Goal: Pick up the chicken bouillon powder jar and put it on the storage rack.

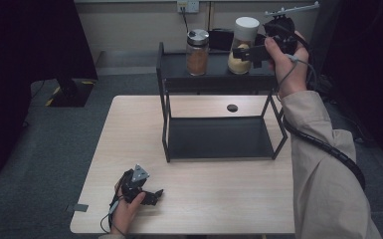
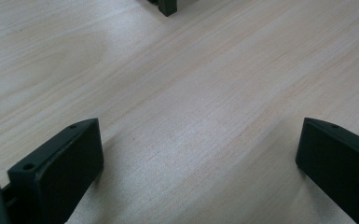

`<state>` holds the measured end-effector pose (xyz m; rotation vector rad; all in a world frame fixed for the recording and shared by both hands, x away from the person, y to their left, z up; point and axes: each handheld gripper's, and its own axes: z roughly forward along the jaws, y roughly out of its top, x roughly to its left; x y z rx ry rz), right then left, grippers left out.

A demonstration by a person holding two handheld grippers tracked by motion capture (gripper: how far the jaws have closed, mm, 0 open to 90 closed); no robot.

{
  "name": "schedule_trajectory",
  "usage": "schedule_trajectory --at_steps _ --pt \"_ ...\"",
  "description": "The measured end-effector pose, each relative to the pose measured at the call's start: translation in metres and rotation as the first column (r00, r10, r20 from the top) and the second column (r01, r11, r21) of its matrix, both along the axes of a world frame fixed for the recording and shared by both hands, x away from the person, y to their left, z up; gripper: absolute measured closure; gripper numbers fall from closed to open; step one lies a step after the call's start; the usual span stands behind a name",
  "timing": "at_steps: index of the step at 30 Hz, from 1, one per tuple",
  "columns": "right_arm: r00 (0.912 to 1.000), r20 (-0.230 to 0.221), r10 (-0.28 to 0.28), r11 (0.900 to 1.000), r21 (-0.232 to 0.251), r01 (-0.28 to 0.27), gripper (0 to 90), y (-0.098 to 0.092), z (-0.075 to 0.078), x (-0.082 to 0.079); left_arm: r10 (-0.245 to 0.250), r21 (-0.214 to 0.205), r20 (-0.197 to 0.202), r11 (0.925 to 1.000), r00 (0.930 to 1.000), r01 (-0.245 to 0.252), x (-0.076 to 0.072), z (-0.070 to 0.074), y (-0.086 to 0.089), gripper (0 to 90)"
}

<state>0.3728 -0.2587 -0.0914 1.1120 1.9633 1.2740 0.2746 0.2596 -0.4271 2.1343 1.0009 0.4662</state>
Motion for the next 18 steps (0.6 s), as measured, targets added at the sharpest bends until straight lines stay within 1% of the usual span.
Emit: schedule_trajectory --at_steps 3,6,9,14,18 --pt "1.0 0.002 0.009 0.9999 0.01 -0.009 0.4 -0.001 -0.004 -0.003 0.0 0.0 0.0 1.0 1.0 0.0 0.0 0.0 0.0 0.0" --pt "0.9998 0.013 0.013 0.9999 0.0 -0.013 0.4 0.001 -0.007 -0.007 0.0 0.0 0.0 1.0 1.0 0.0 0.0 0.0 0.0 0.0" --pt "0.9996 0.012 0.024 0.9996 0.014 -0.024 0.4 0.0 -0.012 -0.01 0.0 0.0 -0.001 1.0 1.0 0.0 0.0 0.0 0.0 0.0" --pt "0.9994 0.013 0.033 0.9995 -0.006 -0.033 2.0 0.004 -0.018 -0.015 0.0 0.0 -0.001 1.0 1.0 0.0 0.0 0.0 0.0 0.0" --pt "0.9991 0.011 0.041 0.9991 0.001 -0.041 2.0 0.004 -0.023 -0.02 0.0 0.0 -0.001 1.0 1.0 0.0 0.0 0.0 0.0 0.0"
